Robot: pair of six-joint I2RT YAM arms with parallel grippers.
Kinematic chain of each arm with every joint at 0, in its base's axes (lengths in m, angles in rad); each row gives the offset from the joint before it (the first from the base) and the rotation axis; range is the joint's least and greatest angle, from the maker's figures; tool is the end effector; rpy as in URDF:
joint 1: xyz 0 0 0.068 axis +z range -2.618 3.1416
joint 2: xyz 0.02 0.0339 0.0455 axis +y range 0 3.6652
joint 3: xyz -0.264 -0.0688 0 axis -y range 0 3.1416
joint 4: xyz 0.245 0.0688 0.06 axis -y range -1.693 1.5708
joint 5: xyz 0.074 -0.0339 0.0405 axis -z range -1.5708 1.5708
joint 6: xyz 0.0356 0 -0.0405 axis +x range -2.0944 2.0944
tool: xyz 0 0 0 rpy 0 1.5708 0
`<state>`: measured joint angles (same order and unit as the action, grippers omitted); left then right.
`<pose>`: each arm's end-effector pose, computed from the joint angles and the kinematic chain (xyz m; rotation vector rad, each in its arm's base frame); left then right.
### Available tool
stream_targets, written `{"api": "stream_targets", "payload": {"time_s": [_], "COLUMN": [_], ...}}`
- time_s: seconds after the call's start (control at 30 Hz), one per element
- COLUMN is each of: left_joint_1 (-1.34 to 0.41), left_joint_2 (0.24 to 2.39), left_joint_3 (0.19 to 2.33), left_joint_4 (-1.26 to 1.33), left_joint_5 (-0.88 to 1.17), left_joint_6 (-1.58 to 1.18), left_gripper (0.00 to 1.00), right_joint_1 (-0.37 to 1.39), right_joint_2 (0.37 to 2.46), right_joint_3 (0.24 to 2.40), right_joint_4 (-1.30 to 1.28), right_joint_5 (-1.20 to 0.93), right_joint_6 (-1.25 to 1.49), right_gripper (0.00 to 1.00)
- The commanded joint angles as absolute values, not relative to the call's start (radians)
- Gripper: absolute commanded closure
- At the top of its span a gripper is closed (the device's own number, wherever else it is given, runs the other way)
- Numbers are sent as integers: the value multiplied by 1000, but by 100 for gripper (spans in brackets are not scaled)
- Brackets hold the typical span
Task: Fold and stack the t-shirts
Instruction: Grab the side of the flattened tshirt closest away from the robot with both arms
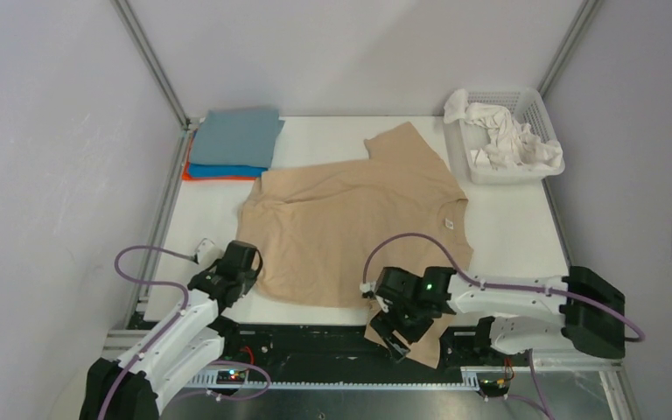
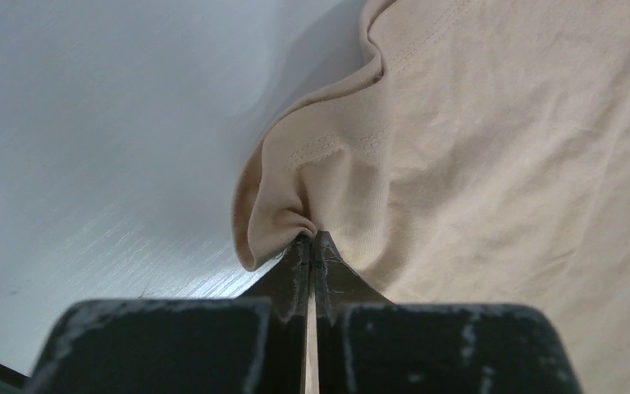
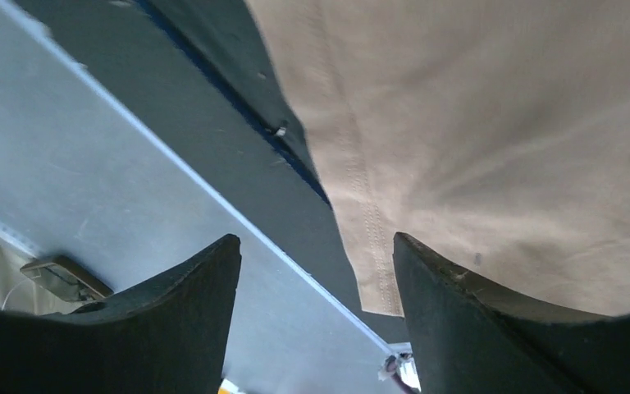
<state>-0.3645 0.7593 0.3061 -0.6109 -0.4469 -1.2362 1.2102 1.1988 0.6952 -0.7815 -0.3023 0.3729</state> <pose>0.1237 -0.0307 0.1491 -1.1774 2.1831 -0.0682 0.0599 0.1890 0.1902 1.3053 -2.7687 -0.6407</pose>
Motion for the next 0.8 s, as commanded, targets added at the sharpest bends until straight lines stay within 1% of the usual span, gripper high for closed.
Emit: {"api": "stream_targets", "payload": {"time_s": [0.0,0.2,0.27,0.3,0.33,0.37,0.4,0.47,0.57,0.67,0.77], "left_joint_1": [-373,-373,-373,-373,-373,-373,-373,-373,-373,-373,-374], "left_joint_2": [752,726,717,714,707,705,700,693,682,667,633], "left_joint_3": [304,292,286,286,284,285,286,290,296,303,320], "left_joint_4": [-605,-605,-605,-606,-605,-605,-605,-605,-605,-605,-618], "left_joint_5": [-458,-453,-454,-454,-453,-452,-452,-452,-443,-426,-399], "left_joint_6": [-1215,-1219,-1224,-1226,-1226,-1226,-1225,-1222,-1217,-1208,-1194], "left_gripper": [100,100,100,100,100,100,100,100,100,100,100], "right_joint_1": [1252,1299,1321,1327,1334,1335,1338,1338,1325,1303,1257], "right_joint_2": [1287,1392,1409,1413,1415,1416,1411,1399,1364,1292,1211], "right_joint_3": [662,663,662,661,662,663,663,663,687,735,795], "right_joint_4": [-756,-704,-691,-688,-688,-692,-697,-716,-769,-837,-915], "right_joint_5": [-273,-65,-11,12,34,42,61,89,130,222,222], "right_joint_6": [443,530,549,553,563,571,575,581,591,599,574], "right_gripper": [29,34,42,51,68,76,89,100,100,100,100]}}
